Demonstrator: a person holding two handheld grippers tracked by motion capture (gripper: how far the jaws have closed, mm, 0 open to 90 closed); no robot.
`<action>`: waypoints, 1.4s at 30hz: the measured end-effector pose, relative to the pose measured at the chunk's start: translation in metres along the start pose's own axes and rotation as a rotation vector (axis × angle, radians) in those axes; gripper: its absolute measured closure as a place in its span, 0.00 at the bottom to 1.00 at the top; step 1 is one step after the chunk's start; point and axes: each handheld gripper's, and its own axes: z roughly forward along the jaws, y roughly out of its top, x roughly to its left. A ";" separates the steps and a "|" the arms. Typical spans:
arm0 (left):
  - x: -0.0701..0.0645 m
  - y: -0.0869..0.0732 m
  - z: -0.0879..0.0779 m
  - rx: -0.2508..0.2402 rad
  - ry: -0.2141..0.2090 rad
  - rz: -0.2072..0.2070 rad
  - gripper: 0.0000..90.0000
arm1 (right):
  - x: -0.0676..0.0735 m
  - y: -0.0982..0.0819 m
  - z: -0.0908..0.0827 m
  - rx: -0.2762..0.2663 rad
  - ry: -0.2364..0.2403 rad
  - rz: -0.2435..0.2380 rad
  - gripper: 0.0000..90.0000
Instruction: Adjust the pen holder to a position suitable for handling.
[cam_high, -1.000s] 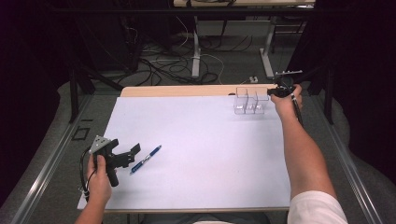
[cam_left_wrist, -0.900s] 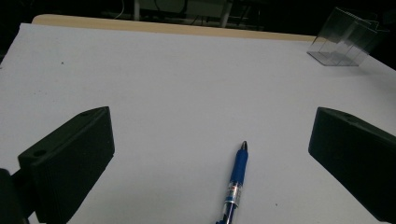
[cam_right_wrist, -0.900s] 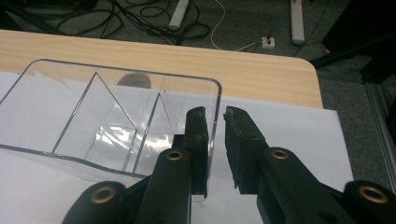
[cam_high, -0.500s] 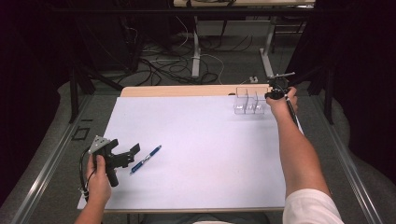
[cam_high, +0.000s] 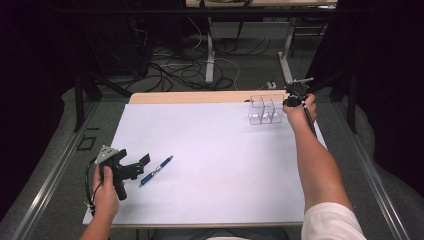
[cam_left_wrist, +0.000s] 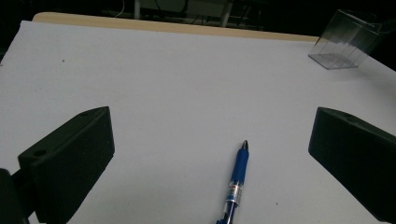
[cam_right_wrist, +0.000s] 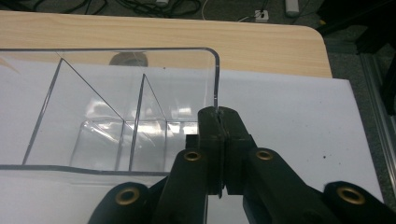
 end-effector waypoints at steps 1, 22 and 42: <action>0.000 0.000 0.000 0.000 0.000 0.000 0.00 | 0.001 0.000 -0.001 0.002 -0.002 0.005 0.99; -0.003 0.002 0.006 -0.001 -0.033 0.017 0.00 | 0.080 -0.017 -0.025 0.129 0.059 0.017 0.99; -0.006 0.003 0.005 -0.006 -0.043 0.019 0.00 | 0.161 -0.033 -0.040 0.210 0.129 0.055 0.97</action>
